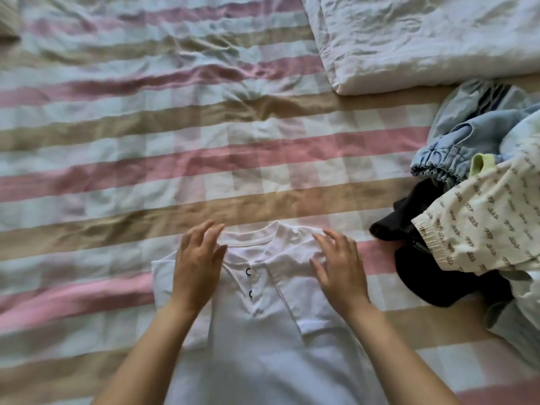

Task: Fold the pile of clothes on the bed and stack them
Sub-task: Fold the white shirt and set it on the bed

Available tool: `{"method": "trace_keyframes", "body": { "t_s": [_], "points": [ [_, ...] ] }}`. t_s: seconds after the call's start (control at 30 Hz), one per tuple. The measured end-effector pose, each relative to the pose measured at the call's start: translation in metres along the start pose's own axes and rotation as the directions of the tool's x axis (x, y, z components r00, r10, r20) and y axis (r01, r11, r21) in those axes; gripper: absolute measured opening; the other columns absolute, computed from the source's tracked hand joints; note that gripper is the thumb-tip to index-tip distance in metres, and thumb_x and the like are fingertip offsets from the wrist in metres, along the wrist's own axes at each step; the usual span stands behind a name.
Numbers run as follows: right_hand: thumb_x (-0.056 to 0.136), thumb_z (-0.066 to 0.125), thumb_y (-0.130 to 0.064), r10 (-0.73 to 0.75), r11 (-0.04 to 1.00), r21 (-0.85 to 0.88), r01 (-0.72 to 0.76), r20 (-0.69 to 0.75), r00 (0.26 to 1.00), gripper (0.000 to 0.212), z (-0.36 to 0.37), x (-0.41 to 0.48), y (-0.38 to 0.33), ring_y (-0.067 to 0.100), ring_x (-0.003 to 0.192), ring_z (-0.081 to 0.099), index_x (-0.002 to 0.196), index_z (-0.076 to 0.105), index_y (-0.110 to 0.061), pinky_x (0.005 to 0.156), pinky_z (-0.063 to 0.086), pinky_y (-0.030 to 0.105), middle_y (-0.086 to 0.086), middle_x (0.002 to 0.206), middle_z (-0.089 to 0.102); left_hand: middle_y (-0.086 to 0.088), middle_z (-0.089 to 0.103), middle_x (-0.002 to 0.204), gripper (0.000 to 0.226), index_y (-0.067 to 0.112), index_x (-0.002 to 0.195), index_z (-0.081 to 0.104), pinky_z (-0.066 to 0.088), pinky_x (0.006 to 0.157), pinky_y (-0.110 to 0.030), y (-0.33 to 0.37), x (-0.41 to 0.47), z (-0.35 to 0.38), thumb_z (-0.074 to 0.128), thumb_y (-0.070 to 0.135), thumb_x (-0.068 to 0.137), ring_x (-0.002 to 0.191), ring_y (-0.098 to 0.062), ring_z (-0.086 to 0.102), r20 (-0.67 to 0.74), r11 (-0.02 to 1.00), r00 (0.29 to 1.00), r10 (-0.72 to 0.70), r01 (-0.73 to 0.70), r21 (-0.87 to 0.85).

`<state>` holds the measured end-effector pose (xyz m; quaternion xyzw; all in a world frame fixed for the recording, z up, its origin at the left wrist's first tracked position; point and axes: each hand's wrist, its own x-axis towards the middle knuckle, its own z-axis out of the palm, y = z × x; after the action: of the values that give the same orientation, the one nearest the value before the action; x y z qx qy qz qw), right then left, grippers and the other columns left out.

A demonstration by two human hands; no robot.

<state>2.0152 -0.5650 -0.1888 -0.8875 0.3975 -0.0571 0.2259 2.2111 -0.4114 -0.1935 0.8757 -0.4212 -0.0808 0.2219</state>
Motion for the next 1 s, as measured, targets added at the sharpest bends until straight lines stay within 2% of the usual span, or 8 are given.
{"method": "trace_keyframes", "body": {
  "t_s": [0.1, 0.17, 0.33, 0.43, 0.57, 0.7, 0.83, 1.0],
  "points": [
    [0.082, 0.065, -0.032, 0.017, 0.994, -0.108, 0.019, 0.319, 0.948, 0.060, -0.003, 0.046, 0.001, 0.023, 0.123, 0.036, 0.136, 0.040, -0.022, 0.099, 0.036, 0.036, 0.002, 0.135, 0.041, -0.022, 0.060, 0.108, 0.042, -0.004, 0.114, 0.060, 0.042, 0.090, -0.042, -0.055, 0.001, -0.032, 0.073, 0.012, 0.077, 0.099, -0.038, 0.056, 0.251, 0.985, 0.953, -0.168, 0.171, 0.010],
    [0.077, 0.068, -0.040, -0.008, 0.982, -0.173, 0.082, 0.391, 0.920, 0.061, -0.001, 0.063, -0.004, 0.022, 0.119, 0.037, 0.130, 0.043, -0.027, 0.093, 0.035, 0.036, -0.001, 0.128, 0.045, -0.014, 0.060, 0.100, 0.053, 0.001, 0.112, 0.059, 0.045, 0.082, -0.038, -0.073, 0.004, -0.041, 0.082, 0.016, 0.067, 0.088, -0.029, 0.055, 0.392, 0.979, 0.900, -0.191, 0.202, 0.011],
    [0.065, 0.073, -0.049, 0.047, 0.959, -0.264, 0.100, 0.500, 0.865, 0.042, 0.000, 0.083, -0.008, 0.023, 0.110, 0.050, 0.102, 0.060, -0.033, 0.075, 0.028, 0.031, 0.002, 0.107, 0.061, 0.006, 0.046, 0.077, 0.029, 0.025, 0.068, 0.051, 0.038, 0.066, -0.032, -0.076, 0.022, -0.042, 0.080, 0.030, 0.066, 0.086, -0.024, 0.051, 0.506, 0.973, 0.834, -0.223, 0.162, 0.161],
    [0.067, 0.074, -0.049, 0.012, 0.948, -0.274, 0.163, 0.541, 0.841, 0.036, -0.002, 0.095, -0.008, 0.021, 0.109, 0.051, 0.097, 0.066, -0.030, 0.072, 0.027, 0.029, -0.001, 0.105, 0.064, 0.002, 0.046, 0.085, 0.024, 0.012, 0.078, 0.064, 0.041, 0.075, -0.034, -0.074, 0.033, -0.043, 0.077, 0.031, 0.071, 0.095, -0.023, 0.046, 0.500, 0.978, 0.850, -0.167, 0.079, 0.193],
    [0.072, 0.073, -0.044, -0.012, 0.963, -0.239, 0.121, 0.413, 0.911, 0.030, -0.010, 0.119, -0.012, 0.025, 0.107, 0.052, 0.094, 0.069, -0.025, 0.079, 0.036, 0.035, 0.001, 0.106, 0.065, -0.014, 0.058, 0.074, 0.023, 0.007, 0.064, 0.055, 0.036, 0.063, -0.037, -0.069, 0.057, -0.052, 0.076, 0.012, 0.070, 0.077, -0.032, 0.054, 0.312, 0.980, 0.933, -0.179, 0.197, -0.028],
    [0.075, 0.073, -0.033, 0.050, 0.997, -0.070, -0.035, 0.219, 0.974, 0.015, -0.016, 0.144, -0.020, 0.031, 0.093, 0.059, 0.082, 0.068, -0.021, 0.078, 0.037, 0.037, 0.008, 0.092, 0.068, -0.003, 0.053, 0.070, 0.016, 0.012, 0.070, 0.056, 0.029, 0.061, -0.028, -0.070, 0.090, -0.052, 0.072, 0.012, 0.075, 0.069, -0.022, 0.047, 0.125, 0.961, 0.965, -0.229, 0.244, -0.128],
    [0.079, 0.067, -0.021, 0.068, 0.988, -0.149, -0.033, 0.237, 0.969, 0.006, -0.010, 0.145, -0.015, 0.031, 0.098, 0.057, 0.084, 0.063, -0.020, 0.083, 0.040, 0.039, 0.007, 0.095, 0.065, -0.001, 0.059, 0.083, 0.011, 0.007, 0.086, 0.066, 0.036, 0.070, -0.025, -0.079, 0.094, -0.043, 0.071, 0.009, 0.076, 0.080, -0.019, 0.053, 0.167, 0.949, 0.948, -0.272, 0.293, -0.115],
    [0.074, 0.070, -0.006, -0.080, 0.995, 0.063, 0.078, 0.039, 0.996, 0.028, -0.030, 0.103, -0.005, 0.029, 0.066, 0.051, 0.058, 0.050, -0.018, 0.057, 0.032, 0.034, 0.001, 0.063, 0.051, -0.002, 0.062, 0.074, 0.010, 0.005, 0.082, 0.069, 0.039, 0.064, -0.019, -0.070, 0.056, -0.062, 0.073, 0.003, 0.072, 0.069, -0.011, 0.056, 0.045, 0.931, 0.966, -0.254, 0.257, -0.261]
  ]
}}
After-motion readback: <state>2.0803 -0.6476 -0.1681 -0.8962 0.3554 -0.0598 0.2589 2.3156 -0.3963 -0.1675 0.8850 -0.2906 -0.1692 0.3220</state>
